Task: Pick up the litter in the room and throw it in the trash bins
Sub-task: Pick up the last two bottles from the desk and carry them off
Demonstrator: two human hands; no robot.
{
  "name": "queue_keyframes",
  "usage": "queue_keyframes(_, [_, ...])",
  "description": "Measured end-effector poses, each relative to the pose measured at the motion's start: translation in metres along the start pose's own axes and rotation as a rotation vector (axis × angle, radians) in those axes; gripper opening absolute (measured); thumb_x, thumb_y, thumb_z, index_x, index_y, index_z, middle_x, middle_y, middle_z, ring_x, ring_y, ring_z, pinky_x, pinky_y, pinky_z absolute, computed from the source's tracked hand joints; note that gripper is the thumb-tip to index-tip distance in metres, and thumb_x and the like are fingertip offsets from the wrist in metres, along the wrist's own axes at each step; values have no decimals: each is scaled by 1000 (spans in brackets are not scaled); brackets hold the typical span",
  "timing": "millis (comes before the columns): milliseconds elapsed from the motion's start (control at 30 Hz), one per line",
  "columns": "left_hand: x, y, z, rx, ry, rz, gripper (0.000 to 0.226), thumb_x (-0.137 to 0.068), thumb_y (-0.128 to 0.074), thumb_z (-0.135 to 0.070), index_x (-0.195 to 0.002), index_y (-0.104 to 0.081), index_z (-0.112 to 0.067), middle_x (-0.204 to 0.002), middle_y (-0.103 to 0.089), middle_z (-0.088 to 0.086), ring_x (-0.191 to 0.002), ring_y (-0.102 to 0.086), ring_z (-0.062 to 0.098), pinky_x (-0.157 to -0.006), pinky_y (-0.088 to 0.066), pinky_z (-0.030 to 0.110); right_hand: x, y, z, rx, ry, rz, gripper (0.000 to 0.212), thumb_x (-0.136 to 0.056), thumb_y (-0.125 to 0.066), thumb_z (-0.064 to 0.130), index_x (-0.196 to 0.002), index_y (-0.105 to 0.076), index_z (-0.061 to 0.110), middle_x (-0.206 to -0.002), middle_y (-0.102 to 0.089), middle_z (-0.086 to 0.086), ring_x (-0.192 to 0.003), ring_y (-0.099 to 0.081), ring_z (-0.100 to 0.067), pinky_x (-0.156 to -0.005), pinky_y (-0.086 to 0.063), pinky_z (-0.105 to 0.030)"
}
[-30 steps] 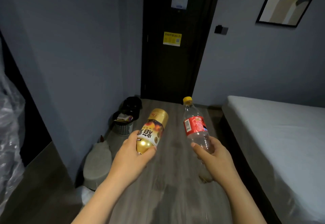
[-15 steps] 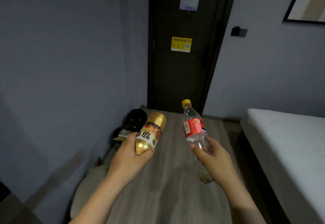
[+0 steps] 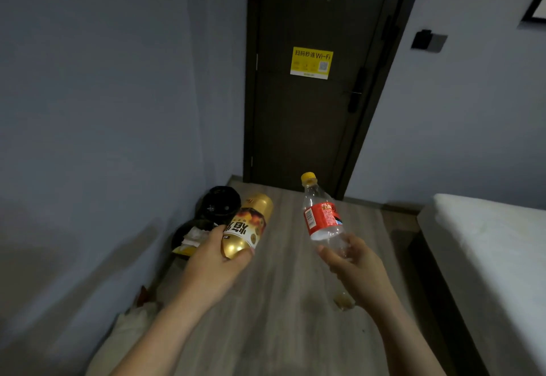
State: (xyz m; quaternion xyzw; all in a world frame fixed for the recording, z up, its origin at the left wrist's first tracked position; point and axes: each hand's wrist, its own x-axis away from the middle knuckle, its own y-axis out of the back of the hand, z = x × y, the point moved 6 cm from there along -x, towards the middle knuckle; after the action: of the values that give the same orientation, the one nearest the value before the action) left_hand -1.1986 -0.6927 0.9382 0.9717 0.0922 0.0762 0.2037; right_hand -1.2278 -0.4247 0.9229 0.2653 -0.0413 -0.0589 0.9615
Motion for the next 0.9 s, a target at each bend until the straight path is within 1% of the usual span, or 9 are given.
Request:
queue_keyframes(33, [-20,1,1,-4,3,-2,50,-67,-66,-47,-113,-49,-40,-96,-66,1,-82,-66,30,-72,-57,49,-20,-6,3,14,-2,-2,57,-73,-66,60,-121,-48,34,-89,-62,12,-78,-64,-5,-61,-49,-22])
queue_keyframes(100, [-62,4,1,-17,6,-16,47,-72,-69,-43,-114,-50,-35,-95,-65,1,-81,-65,27,-73,-57,49,-59,-19,9,36,-19,5,74,-74,-65,61,-136,-42,27,-90,-58,15,-81,-63,-6,-61,-48,-21])
queue_keyframes(167, [-99,8,0,-25,20,-12,43,-75,-69,-40,-113,-49,-34,-94,-65,1,-80,-66,26,-72,-57,48,-94,-31,16,53,-29,15,79,-73,-65,62,-138,-40,25,-89,-54,18,-83,-63,-6,-63,-49,-22])
queue_keyframes(233, [-134,10,-1,-29,32,5,45,-76,-69,-41,-115,-49,-34,-94,-65,2,-80,-66,27,-73,-57,49,-125,-44,24,77,-33,22,78,-74,-65,62,-138,-40,25,-92,-57,15,-83,-63,-5,-65,-50,-22])
queue_keyframes(367, [-198,10,0,-72,47,17,53,-76,-66,-43,-124,-46,-32,-97,-66,5,-85,-66,29,-77,-56,48,-180,-67,30,113,-45,68,74,-78,-64,59,-138,-40,23,-95,-60,10,-81,-63,-4,-59,-45,-18])
queue_keyframes(567, [-279,1,5,-131,110,-3,61,-75,-66,-46,-129,-43,-31,-100,-67,4,-88,-66,29,-81,-55,45,-266,-91,34,129,-72,111,75,-80,-62,57,-141,-37,22,-88,-55,17,-81,-61,-3,-60,-44,-19])
queue_keyframes(700, [-340,-10,6,-183,131,-52,59,-77,-67,-46,-129,-45,-29,-108,-64,-2,-95,-62,22,-85,-52,39,-338,-107,32,142,-71,174,74,-82,-62,55,-142,-35,20,-89,-55,15,-82,-60,-4,-62,-45,-20])
queue_keyframes(800, [-390,-18,0,-179,152,-107,55,-77,-67,-43,-126,-47,-28,-105,-62,-4,-91,-62,19,-82,-52,36,-400,-113,37,154,-57,206,75,-83,-59,57,-143,-33,22,-94,-60,10,-79,-57,0,-57,-39,-18])
queue_keyframes(900, [-436,-27,-10,-140,185,-124,51,-78,-68,-41,-123,-48,-29,-102,-64,-3,-86,-65,20,-76,-55,38,-461,-116,44,148,-44,246,73,-83,-61,57,-142,-35,22,-99,-61,7,-79,-56,0,-56,-39,-19])
